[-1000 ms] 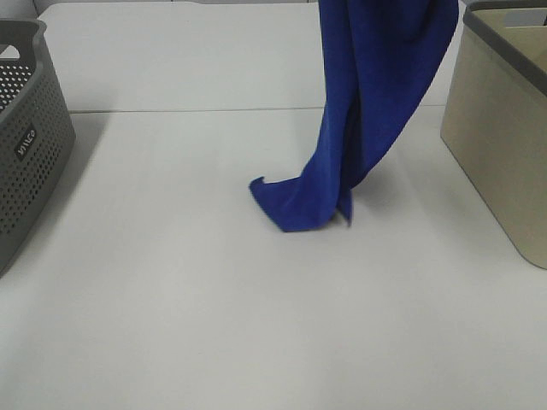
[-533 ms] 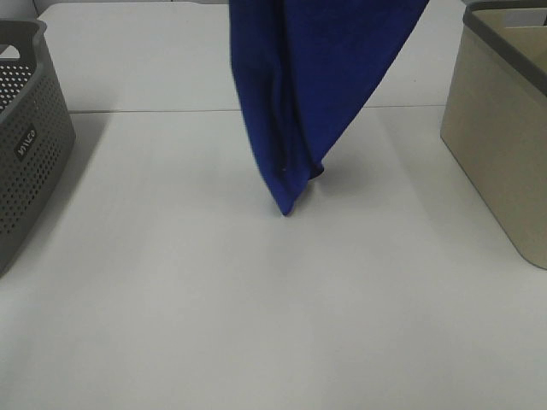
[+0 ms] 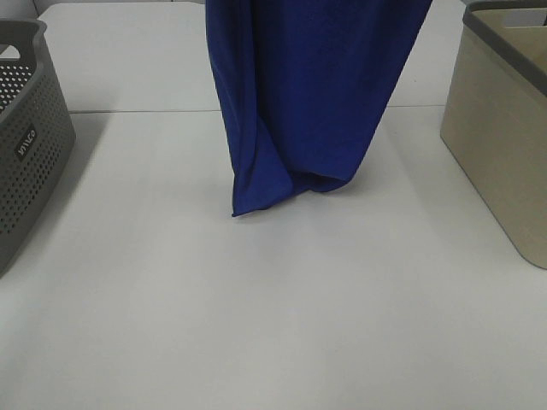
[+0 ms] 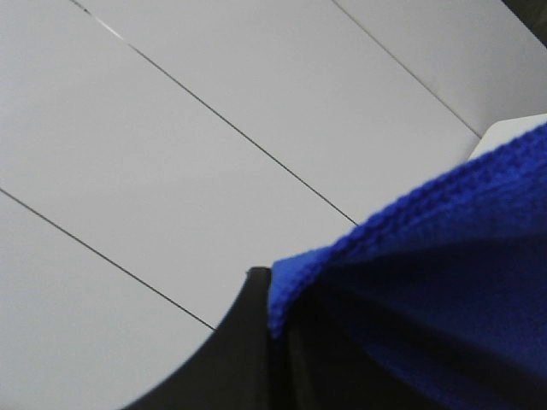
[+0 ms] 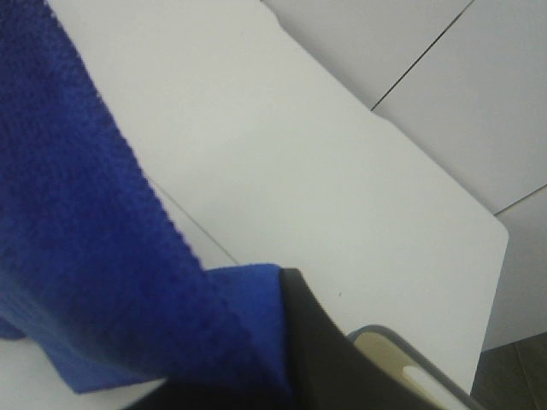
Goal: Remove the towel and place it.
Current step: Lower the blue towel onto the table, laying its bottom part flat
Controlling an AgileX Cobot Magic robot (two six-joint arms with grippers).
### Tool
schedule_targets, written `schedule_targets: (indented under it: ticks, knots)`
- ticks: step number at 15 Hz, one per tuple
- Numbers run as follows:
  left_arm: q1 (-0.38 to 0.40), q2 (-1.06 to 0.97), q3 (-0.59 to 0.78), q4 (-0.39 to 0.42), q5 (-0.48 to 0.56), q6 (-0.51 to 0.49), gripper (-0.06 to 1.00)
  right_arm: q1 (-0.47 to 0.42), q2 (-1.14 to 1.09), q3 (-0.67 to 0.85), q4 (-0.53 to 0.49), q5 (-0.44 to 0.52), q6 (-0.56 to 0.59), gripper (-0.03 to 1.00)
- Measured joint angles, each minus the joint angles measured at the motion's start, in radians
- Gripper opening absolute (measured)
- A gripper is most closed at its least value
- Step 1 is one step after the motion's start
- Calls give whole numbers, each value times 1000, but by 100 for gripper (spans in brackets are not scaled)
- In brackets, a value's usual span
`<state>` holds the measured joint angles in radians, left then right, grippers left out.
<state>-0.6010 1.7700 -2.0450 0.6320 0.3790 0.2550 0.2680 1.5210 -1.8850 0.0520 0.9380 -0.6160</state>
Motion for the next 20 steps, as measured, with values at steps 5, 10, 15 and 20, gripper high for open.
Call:
schedule_targets:
  ticks: [5,10,15,20]
  knots:
    - [156,102,0,-23,-264,-255,0,0,130,0,-6,-381,0,2]
    - [274,247,-12,-25,-648,-271,0,0,275,0,2,-736,18,2]
    - [353,396,-337,-24,-750,-260,0,1,342,-77,-1,-948,22,2]
    - [348,449,-348,-6,-730,-260,0,1,365,-78,-2,-949,14,2]
